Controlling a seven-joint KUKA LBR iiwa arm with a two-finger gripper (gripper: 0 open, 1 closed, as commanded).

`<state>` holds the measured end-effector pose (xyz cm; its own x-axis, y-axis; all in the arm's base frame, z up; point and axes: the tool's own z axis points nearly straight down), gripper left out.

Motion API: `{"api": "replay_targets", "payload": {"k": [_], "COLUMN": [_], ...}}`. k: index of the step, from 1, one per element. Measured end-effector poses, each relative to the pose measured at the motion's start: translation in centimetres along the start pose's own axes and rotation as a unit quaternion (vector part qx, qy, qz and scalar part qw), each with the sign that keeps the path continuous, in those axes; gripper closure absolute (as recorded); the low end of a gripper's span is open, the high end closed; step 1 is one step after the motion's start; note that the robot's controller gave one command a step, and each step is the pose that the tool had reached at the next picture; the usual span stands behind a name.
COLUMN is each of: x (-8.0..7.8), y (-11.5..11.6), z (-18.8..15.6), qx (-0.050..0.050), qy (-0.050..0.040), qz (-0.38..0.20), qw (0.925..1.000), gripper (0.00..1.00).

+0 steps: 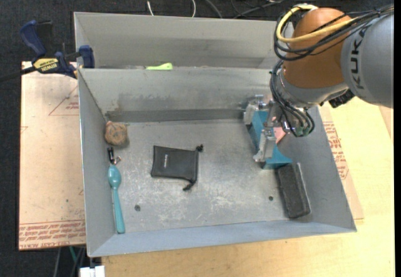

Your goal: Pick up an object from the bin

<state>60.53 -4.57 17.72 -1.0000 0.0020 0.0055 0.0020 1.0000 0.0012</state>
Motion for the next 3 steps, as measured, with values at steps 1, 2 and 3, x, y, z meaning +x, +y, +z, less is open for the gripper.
{"api": "replay_targets", "payload": {"k": [1, 2, 3], "x": [-0.2, 0.0, 3.9], "y": [0.0, 3.6, 5.8], "z": [-0.4, 5.5, 10.7], "qx": [0.0, 0.0, 0.001], "qy": [-0.0038, -0.0065, -0.0077], "qz": [0.0, 0.003, 0.037], "qw": [1.0, 1.0, 0.9993], "gripper": [0.0, 0.0, 0.0]}}
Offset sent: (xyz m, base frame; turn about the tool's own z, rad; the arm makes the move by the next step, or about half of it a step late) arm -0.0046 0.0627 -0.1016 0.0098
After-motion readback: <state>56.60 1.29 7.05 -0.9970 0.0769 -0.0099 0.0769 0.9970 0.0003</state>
